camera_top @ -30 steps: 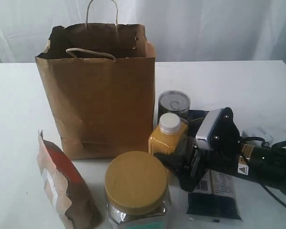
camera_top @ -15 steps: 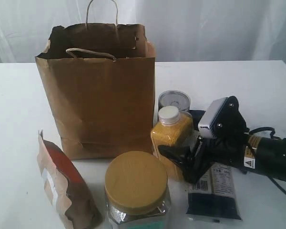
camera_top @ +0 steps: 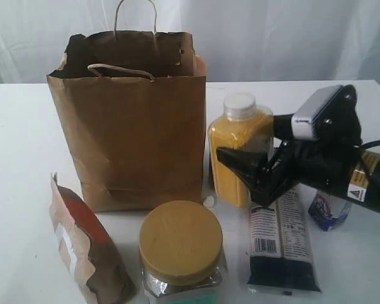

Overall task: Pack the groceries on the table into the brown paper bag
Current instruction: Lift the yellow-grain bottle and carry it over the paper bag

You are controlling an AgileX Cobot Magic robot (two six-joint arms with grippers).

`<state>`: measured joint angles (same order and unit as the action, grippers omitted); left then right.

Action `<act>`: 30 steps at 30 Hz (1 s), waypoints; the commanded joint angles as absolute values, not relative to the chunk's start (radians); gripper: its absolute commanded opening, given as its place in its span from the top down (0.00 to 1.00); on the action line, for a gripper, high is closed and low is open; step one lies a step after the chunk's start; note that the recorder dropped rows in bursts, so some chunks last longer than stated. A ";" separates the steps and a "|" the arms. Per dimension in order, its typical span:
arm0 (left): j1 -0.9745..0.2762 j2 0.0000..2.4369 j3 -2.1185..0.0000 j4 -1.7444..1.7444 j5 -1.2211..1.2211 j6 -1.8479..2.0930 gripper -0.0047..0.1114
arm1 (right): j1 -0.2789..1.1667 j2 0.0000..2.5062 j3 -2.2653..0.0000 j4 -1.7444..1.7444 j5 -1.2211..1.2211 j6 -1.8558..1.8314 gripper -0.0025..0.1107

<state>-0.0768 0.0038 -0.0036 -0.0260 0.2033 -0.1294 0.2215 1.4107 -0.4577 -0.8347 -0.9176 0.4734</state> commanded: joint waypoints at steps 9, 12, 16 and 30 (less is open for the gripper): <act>-0.083 0.000 0.000 -0.033 0.201 -0.130 0.96 | 0.226 1.056 -0.594 -0.796 -0.936 0.708 0.98; -0.083 0.000 0.000 -0.033 0.201 -0.130 0.96 | 0.232 1.048 -0.686 -0.802 -0.913 0.819 0.98; -0.083 0.000 0.000 -0.033 0.201 -0.130 0.96 | 0.276 1.116 -0.822 -0.814 -0.916 0.932 0.98; -0.083 0.000 0.000 -0.033 0.201 -0.130 0.96 | 0.509 1.557 -1.309 -0.814 -0.921 0.942 0.98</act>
<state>-0.0768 0.0038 -0.0036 -0.0260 0.2033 -0.1294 0.4887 1.5225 -1.2311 -0.8577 -0.8716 0.9388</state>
